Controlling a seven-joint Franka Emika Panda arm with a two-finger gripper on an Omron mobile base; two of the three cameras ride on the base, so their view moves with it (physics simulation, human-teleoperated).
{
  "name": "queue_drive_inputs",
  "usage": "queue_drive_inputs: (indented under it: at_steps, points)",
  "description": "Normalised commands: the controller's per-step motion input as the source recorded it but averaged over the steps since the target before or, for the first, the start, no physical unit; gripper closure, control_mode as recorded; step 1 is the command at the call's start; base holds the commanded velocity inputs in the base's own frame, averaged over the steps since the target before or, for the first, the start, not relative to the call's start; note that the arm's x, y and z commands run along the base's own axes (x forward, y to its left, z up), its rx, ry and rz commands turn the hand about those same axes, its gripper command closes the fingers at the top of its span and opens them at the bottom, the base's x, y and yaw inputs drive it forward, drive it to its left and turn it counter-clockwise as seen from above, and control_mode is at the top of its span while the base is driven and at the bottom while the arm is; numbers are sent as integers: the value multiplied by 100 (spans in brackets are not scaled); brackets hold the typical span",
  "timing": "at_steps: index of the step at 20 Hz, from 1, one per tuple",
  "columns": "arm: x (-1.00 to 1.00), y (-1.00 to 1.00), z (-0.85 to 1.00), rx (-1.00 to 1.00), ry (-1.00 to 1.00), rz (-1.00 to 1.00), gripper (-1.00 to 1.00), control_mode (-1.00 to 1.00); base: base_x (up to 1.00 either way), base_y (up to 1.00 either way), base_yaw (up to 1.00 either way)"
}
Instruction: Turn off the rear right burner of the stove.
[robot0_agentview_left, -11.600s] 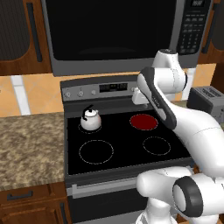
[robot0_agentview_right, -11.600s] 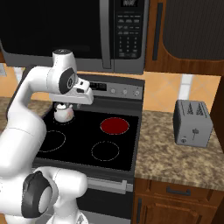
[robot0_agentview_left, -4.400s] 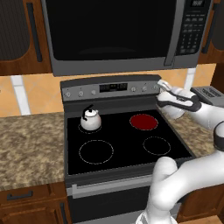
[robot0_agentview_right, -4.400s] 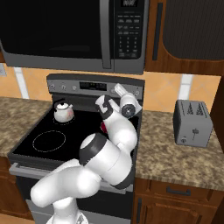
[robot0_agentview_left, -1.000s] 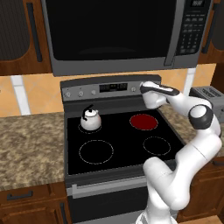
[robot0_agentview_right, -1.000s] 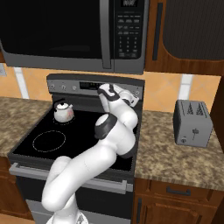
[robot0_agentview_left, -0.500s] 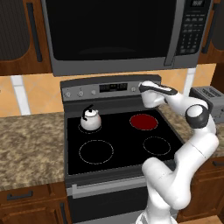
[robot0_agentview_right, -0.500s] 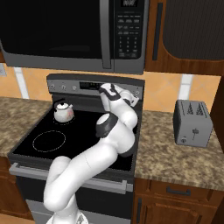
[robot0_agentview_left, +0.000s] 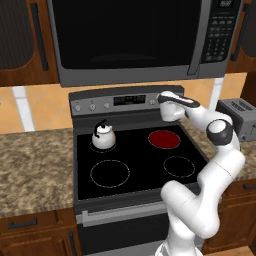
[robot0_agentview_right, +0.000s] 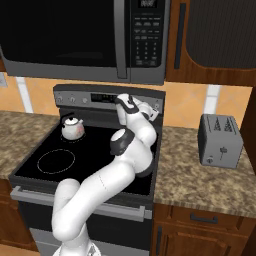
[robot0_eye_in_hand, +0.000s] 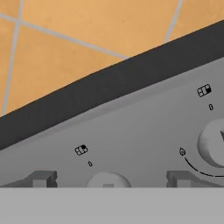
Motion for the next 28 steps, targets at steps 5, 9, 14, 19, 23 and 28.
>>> queue_drive_inputs:
  at_steps: [5,9,14,19,23,28]
  points:
    - [12,0,0,0,0,0,-100,-100,0,0,0]
    - [0,0,-13,0,0,0,-100,-100,0,0,0]
    - [-2,0,-15,-1,0,0,-100,-100,0,0,0]
    - [0,6,0,0,-1,0,-100,-100,0,0,0]
    - [0,21,-3,-2,0,0,-100,-100,0,0,0]
    - [0,6,-1,-1,0,0,-100,-100,0,0,0]
